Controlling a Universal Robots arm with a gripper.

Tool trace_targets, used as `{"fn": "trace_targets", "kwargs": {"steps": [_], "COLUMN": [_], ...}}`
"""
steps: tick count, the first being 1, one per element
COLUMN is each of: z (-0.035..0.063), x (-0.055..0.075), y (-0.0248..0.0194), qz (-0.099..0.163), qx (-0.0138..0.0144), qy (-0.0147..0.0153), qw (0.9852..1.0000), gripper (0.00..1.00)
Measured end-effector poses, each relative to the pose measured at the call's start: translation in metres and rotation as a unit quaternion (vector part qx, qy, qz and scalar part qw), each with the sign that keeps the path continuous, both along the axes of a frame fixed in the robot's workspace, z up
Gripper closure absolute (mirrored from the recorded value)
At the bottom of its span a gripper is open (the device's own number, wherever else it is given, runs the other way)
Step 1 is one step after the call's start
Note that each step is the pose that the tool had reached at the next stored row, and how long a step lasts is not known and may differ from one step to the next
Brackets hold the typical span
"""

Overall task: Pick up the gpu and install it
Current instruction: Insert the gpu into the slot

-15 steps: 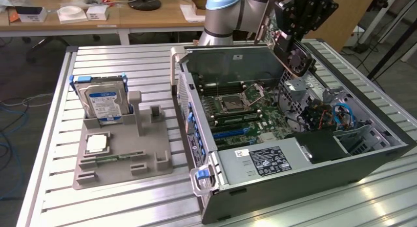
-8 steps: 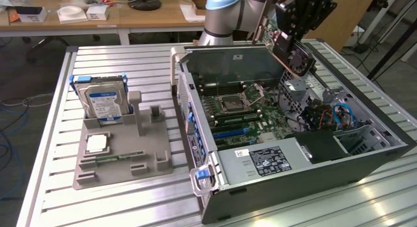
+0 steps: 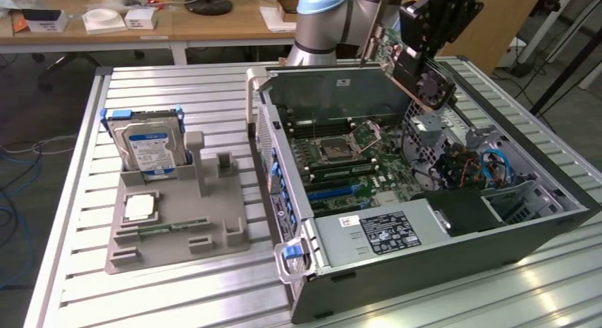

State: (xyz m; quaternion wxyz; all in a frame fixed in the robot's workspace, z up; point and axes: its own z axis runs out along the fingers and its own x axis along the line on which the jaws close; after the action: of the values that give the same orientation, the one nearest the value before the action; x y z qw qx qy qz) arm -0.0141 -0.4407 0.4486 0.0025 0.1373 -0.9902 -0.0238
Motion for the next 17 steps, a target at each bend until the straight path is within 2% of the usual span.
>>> {"fn": "trace_targets", "kwargs": {"steps": [9,17], "z": [-0.0002,-0.0005], "x": [0.0,0.0], "y": [0.0,0.0], "qz": [0.045,0.085], "qx": [0.0,0.0], "qy": [0.0,0.0], "qw": [0.999,0.9964], "gripper": [0.74,0.74]}}
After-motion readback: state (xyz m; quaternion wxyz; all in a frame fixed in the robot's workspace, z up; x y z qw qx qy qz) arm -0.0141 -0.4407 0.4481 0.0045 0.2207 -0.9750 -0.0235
